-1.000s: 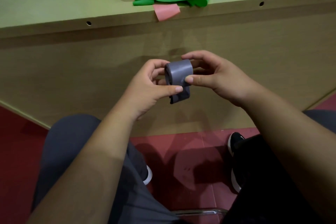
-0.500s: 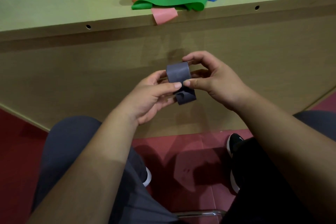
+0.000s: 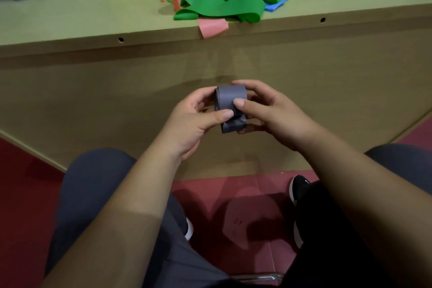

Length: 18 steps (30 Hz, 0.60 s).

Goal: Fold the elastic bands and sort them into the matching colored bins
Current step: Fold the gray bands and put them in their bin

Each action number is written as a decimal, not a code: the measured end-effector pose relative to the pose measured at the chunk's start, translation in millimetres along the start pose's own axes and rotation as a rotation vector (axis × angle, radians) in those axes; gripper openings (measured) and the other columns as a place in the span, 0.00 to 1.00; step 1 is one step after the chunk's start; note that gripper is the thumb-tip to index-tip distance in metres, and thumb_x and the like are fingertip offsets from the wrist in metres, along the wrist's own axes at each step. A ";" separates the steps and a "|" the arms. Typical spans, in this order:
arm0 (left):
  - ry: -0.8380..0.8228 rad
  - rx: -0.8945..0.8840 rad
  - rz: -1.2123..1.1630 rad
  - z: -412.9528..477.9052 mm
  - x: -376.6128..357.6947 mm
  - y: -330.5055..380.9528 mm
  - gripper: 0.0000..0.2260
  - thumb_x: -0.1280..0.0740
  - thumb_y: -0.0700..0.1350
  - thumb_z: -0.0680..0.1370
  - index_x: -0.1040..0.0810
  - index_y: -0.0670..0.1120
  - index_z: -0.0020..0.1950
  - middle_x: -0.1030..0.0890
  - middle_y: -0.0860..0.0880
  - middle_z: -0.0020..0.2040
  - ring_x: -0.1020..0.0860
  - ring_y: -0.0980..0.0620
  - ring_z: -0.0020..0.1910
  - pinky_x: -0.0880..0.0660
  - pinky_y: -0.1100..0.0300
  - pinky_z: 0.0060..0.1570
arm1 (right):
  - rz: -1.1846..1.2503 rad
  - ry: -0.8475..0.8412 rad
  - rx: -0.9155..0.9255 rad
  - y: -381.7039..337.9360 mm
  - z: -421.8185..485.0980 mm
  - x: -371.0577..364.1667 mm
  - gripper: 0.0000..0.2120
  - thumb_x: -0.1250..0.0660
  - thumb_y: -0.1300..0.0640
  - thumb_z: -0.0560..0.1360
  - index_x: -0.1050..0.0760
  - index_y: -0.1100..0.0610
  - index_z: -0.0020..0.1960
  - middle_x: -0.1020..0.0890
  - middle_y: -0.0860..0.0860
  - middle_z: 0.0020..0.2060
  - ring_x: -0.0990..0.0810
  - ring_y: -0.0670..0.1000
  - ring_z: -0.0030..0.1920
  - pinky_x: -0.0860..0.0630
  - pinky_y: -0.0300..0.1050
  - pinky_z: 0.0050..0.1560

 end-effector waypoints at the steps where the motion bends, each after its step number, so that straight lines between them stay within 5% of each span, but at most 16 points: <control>1: 0.009 -0.025 0.038 -1.2 -1.4 0.5 0.28 0.21 0.35 0.74 0.22 0.45 0.72 0.18 0.46 0.68 0.19 0.49 0.67 0.22 0.54 0.66 | 0.017 0.018 0.007 -1.2 -2.1 -0.9 0.20 0.27 0.57 0.82 0.23 0.48 0.72 0.18 0.59 0.65 0.14 0.56 0.57 0.16 0.58 0.55; 7: -0.028 -0.094 0.157 -15.1 -14.7 21.4 0.26 0.20 0.46 0.75 0.22 0.56 0.72 0.18 0.52 0.68 0.19 0.51 0.68 0.19 0.50 0.63 | 0.073 0.116 0.100 -20.2 -19.6 -0.4 0.21 0.26 0.63 0.79 0.20 0.52 0.71 0.15 0.54 0.59 0.14 0.52 0.56 0.16 0.50 0.55; 12: -0.070 -0.100 0.026 -16.6 -27.6 60.6 0.26 0.21 0.44 0.76 0.23 0.45 0.73 0.18 0.43 0.69 0.17 0.42 0.64 0.19 0.42 0.64 | 0.009 0.148 0.212 -59.0 -30.8 -0.4 0.23 0.24 0.64 0.77 0.20 0.50 0.70 0.17 0.55 0.64 0.15 0.59 0.62 0.17 0.62 0.63; 18: -0.125 -0.273 0.142 -20.8 -41.7 122.4 0.31 0.18 0.49 0.70 0.20 0.46 0.72 0.16 0.48 0.67 0.20 0.47 0.69 0.25 0.43 0.72 | -0.289 0.151 0.292 -131.5 -45.2 10.0 0.25 0.20 0.61 0.74 0.21 0.48 0.68 0.17 0.51 0.64 0.14 0.56 0.59 0.19 0.60 0.66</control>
Point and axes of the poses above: each hand's wrist, its own z-axis towards the middle knuckle, its own x-axis out of the back of the hand, y = z × x, the point moved 1 cm from there along z, towards the middle knuckle
